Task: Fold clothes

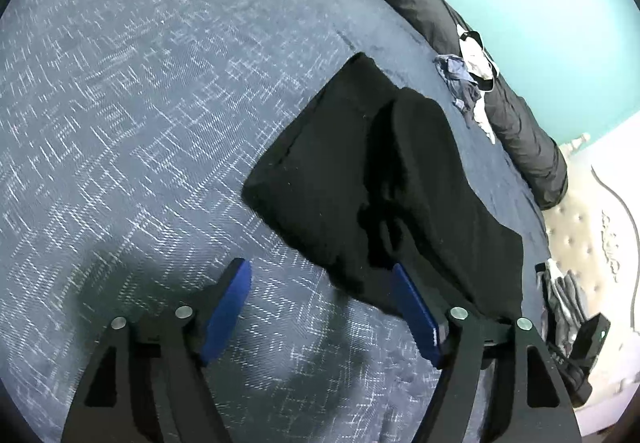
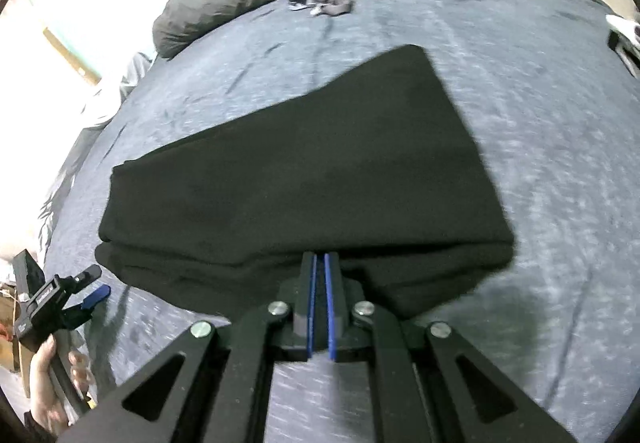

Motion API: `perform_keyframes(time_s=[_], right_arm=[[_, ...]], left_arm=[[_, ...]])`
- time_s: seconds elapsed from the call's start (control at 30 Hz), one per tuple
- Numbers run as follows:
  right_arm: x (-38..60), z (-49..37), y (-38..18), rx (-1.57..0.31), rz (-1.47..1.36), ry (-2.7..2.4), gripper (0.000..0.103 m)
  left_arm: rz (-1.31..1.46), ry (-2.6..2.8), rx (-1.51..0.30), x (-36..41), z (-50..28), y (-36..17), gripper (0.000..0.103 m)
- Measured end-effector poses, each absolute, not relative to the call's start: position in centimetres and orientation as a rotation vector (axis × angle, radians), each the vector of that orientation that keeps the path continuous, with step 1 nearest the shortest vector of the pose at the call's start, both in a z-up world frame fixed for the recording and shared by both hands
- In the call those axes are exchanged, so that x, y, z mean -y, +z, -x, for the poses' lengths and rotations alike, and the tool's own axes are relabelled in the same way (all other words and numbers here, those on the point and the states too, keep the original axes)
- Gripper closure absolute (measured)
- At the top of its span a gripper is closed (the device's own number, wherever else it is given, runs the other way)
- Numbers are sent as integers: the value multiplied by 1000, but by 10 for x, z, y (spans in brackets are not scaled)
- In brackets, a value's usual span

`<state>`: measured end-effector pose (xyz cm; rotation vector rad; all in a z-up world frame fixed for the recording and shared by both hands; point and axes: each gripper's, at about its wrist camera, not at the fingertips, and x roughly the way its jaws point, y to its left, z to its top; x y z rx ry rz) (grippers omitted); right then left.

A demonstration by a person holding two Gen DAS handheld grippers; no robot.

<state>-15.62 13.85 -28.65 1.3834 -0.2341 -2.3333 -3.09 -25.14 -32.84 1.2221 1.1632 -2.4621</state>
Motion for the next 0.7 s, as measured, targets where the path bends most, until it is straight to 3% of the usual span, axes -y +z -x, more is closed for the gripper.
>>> perform_keyframes(time_s=[0.13, 0.27, 0.7], right_arm=[[-151, 153, -283, 255, -1379, -2337, 99], [-151, 153, -277, 250, -1351, -2330, 99], [-150, 158, -265, 264, -1319, -2316, 99]], left_arm=[[-1214, -2450, -1149, 249, 36, -331, 19], [-1184, -2435, -1160, 243, 43, -332, 10], [-1094, -2445, -1270, 243, 58, -335, 9]])
